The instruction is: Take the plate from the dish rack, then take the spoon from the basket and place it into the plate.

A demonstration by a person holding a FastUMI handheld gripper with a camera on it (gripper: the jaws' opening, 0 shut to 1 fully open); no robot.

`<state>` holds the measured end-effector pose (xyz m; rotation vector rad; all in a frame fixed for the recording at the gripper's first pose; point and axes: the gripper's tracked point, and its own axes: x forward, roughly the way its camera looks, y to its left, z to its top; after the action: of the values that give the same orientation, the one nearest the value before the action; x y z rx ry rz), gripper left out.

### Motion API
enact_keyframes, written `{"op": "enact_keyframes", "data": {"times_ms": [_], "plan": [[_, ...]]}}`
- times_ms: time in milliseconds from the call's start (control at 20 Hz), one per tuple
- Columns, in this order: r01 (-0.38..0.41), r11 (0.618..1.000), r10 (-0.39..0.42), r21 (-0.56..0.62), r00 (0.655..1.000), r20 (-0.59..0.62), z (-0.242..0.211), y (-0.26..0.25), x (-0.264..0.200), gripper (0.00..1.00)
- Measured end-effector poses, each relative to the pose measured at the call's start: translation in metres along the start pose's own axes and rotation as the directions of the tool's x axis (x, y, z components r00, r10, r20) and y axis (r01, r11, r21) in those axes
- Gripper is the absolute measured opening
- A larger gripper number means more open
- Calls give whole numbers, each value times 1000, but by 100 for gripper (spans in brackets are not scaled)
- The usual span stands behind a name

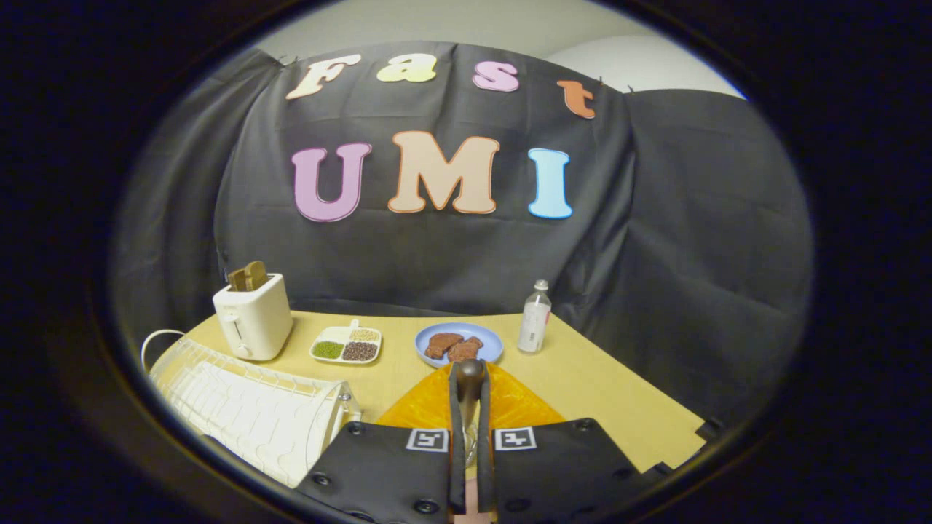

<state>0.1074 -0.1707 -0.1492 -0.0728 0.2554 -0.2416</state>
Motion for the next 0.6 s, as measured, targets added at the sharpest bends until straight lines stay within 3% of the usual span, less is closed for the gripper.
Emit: {"op": "enact_keyframes", "data": {"times_ms": [350,600], "plan": [[45,997,-43,-57,998,37,28,-14,-26,9],[72,997,-71,-15,997,33,31,-30,-49,9]]}}
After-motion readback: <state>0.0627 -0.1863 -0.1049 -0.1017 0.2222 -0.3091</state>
